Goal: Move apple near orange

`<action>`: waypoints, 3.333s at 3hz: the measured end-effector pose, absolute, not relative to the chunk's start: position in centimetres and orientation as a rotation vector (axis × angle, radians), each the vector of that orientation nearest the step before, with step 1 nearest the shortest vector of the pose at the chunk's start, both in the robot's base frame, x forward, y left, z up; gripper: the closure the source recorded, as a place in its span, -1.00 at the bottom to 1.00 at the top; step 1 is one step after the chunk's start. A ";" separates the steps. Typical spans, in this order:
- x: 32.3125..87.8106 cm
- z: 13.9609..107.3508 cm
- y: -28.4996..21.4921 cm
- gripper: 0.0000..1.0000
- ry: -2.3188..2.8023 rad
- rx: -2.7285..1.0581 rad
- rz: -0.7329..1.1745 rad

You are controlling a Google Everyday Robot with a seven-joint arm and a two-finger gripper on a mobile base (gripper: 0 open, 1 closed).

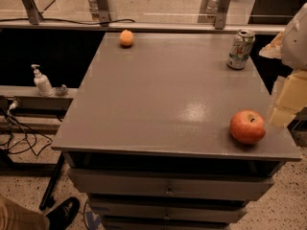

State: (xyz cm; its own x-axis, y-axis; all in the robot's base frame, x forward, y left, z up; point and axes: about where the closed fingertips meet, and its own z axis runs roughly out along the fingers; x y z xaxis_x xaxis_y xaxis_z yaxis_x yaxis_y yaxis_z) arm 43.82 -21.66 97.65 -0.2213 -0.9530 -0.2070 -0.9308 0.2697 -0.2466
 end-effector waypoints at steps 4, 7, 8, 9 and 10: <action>45.5 92.6 -22.1 -1.00 2.078 -1.591 0.132; 46.6 85.6 -21.5 -0.67 1.982 -1.546 0.303; 47.0 85.0 -22.0 -0.21 1.959 -1.566 0.303; 47.9 85.5 -22.0 0.26 1.927 -1.579 0.302; 50.1 87.5 -20.3 0.72 1.876 -1.579 0.321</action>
Offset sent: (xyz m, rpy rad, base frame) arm 0.0111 -0.0100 0.0007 0.0598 -0.0061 0.0000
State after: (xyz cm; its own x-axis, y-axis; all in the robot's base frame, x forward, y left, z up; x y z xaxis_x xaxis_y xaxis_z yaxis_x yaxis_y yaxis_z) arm 50.15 -20.26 87.49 -0.0571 -0.7839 -0.6182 -0.9450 0.2422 -0.2198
